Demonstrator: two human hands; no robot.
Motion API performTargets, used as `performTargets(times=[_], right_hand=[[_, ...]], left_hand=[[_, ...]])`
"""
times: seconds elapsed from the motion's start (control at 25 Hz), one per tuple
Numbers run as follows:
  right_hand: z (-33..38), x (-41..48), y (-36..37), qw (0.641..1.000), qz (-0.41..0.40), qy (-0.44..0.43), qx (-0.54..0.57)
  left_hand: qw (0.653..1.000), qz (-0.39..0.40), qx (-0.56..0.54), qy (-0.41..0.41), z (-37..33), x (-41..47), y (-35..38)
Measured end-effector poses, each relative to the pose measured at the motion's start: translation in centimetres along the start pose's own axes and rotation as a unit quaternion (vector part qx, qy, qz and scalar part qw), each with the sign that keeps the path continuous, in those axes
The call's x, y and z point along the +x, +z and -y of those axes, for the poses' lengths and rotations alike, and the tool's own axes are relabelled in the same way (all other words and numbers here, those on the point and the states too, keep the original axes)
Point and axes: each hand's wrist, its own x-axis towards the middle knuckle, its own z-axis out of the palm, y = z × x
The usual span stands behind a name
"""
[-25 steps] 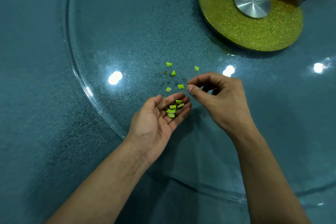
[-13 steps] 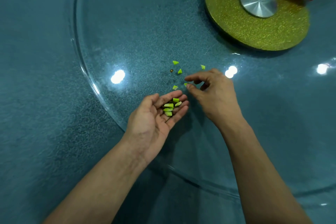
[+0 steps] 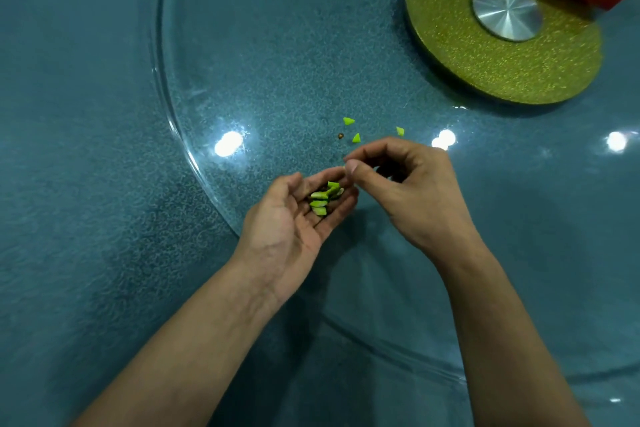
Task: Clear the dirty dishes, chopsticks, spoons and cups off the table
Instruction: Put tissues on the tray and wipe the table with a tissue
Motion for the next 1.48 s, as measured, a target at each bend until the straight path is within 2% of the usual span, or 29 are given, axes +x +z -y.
performTargets(times=[0.12,0.28,0.4,0.48,0.6,0.68,0.76,0.8,0.88,1.0,1.36,1.48], right_hand=[[-1.5,0.9,0.4,0.994,-0.054,0.007,-0.092],[-2.4,1.5,1.3,0.991,-0.016,0.0,-0.134],[-2.3,1.6,1.6,0.988,-0.019,0.0,-0.153],[-2.2,1.5,1.6,0.991,-0.023,0.023,-0.129],[-1.2,1.1,1.3,0.998,-0.036,0.048,-0.012],[0.0,0.7,1.0,0.998,-0.016,0.033,0.052],[0.9,0.5,0.9,0.998,0.019,0.012,0.06],[1.1,0.6,0.9,0.998,0.015,0.008,0.055],[0.5,1.3,0.8,0.998,-0.047,0.019,0.034],[-1.3,3.0,0.7,0.992,-0.11,0.033,-0.058],[-2.6,4.8,1.4,0.978,-0.087,0.024,-0.191],[-1.7,4.3,1.3,0.987,-0.075,0.038,-0.135]], left_hand=[[1.0,0.002,0.006,-0.002,-0.2,-0.2,-0.3],[1.0,-0.003,0.012,0.011,-0.9,-0.2,-1.0],[1.0,-0.004,0.015,0.013,-1.2,-0.1,-1.2],[1.0,-0.004,0.013,0.012,-1.3,0.0,-1.1],[1.0,0.002,-0.001,0.006,-1.3,0.3,-0.8],[1.0,0.004,-0.014,0.006,-1.2,0.8,-0.4],[1.0,0.002,-0.018,0.011,-1.3,1.2,-0.1],[1.0,0.002,-0.018,0.011,-1.3,1.4,0.1],[1.0,0.007,-0.015,0.006,-1.4,1.5,0.2],[1.0,0.012,0.003,0.005,-1.6,1.5,0.2],[1.0,0.005,0.009,0.006,-2.3,1.7,0.0],[1.0,0.002,0.002,0.005,-2.3,2.0,0.0]])
